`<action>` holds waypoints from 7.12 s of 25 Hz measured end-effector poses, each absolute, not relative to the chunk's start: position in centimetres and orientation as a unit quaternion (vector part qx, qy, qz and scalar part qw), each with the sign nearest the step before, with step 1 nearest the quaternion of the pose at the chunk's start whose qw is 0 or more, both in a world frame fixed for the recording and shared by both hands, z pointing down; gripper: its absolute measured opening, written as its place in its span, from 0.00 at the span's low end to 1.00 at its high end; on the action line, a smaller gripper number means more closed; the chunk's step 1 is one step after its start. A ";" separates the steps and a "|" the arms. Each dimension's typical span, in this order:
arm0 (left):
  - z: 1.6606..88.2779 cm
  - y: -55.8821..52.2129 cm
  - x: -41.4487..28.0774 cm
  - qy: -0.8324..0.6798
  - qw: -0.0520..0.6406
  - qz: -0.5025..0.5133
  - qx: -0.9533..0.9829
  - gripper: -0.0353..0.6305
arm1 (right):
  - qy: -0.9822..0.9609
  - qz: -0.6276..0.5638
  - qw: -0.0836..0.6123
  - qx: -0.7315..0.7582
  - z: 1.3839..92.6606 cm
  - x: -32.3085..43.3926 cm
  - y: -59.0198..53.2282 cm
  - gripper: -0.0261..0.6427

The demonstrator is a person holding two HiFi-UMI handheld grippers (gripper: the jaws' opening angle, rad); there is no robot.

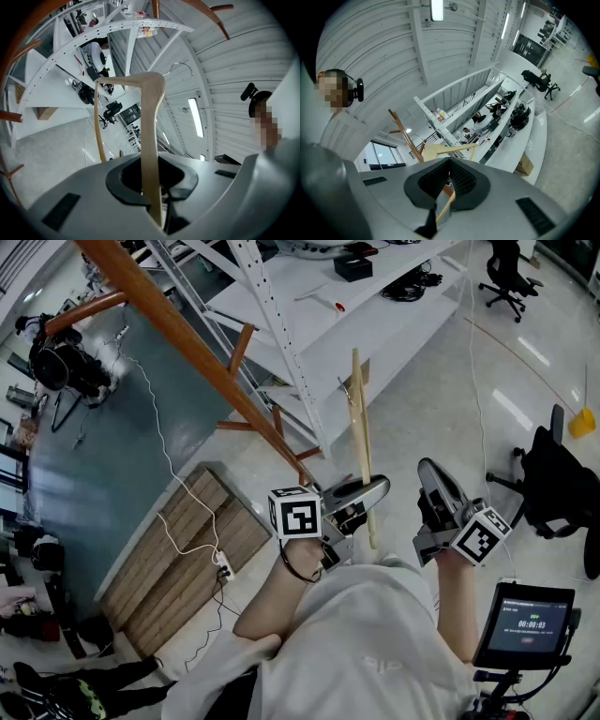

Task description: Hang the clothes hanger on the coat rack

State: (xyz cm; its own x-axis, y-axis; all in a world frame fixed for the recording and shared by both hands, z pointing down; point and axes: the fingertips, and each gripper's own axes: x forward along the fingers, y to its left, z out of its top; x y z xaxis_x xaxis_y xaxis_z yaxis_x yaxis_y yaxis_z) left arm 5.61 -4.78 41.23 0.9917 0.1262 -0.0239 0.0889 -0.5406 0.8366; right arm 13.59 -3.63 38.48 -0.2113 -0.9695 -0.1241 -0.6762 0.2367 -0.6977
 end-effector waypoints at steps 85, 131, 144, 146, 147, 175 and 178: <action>41.3 -18.4 -4.0 -0.137 0.495 -0.124 0.849 0.13 | 0.832 -0.333 0.199 -0.397 39.6 2.6 -14.3 0.05; 34.9 -13.1 -9.6 -0.098 0.458 -0.265 0.843 0.06 | 0.852 -0.322 0.208 -0.356 37.5 -0.9 -14.4 0.05; 32.8 -9.6 -0.4 0.037 0.485 -0.202 0.850 0.06 | 0.782 -0.262 0.265 -0.500 35.1 9.6 -7.2 0.05; 33.4 -9.6 1.9 0.059 0.494 -0.187 0.847 0.06 | 0.764 -0.254 0.274 -0.526 35.7 11.9 -6.3 0.05; 33.6 -9.6 3.1 0.068 0.497 -0.180 0.846 0.06 | 0.756 -0.250 0.278 -0.538 36.0 12.9 -5.8 0.05; 41.4 1.1 23.0 0.211 0.592 0.031 0.777 0.06 | 0.533 -0.239 0.367 -0.724 41.0 26.1 8.5 0.05; 41.6 1.5 23.4 0.217 0.589 0.037 0.777 0.06 | 0.513 -0.247 0.373 -0.733 41.7 26.5 9.4 0.05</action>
